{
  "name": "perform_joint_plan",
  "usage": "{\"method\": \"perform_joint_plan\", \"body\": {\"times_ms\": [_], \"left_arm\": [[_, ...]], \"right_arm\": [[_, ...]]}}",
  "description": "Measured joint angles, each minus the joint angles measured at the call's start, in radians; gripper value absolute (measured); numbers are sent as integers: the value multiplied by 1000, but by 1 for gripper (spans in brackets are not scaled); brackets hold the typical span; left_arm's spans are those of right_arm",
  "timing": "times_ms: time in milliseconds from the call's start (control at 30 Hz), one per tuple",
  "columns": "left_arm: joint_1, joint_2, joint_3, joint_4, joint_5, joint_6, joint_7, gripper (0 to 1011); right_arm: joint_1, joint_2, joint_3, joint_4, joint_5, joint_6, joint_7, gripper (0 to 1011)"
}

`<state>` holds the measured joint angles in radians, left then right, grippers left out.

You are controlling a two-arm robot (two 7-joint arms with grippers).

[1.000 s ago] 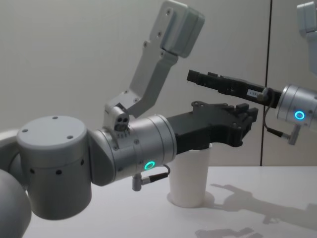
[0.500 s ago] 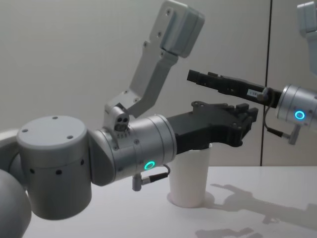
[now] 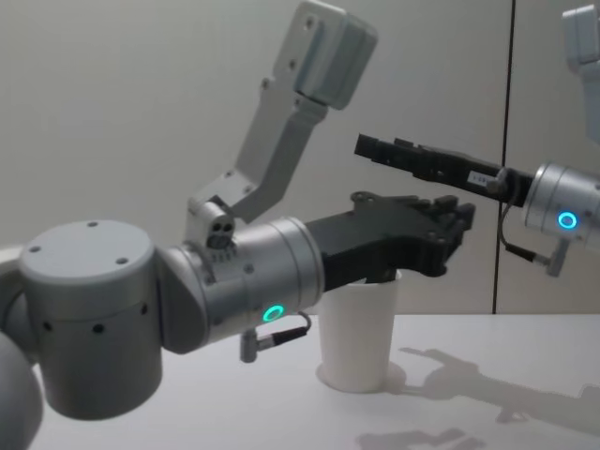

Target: Place the pen into the pen holder.

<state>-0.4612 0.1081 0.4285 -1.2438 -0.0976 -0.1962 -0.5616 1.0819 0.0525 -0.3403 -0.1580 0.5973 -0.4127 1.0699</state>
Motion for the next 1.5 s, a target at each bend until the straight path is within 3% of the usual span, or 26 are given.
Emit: {"method": "perform_joint_plan", "body": {"times_ms": [1267,1500], "left_arm": [[200,245,24,-343,-93,188,492,132],[221,270,26,-377,-102,207,543,131]], "right_arm": [[-328,85,35,-480,-94,134,-300,1001],[-388,102,41,-569,-111,159,-355,1001]]}}
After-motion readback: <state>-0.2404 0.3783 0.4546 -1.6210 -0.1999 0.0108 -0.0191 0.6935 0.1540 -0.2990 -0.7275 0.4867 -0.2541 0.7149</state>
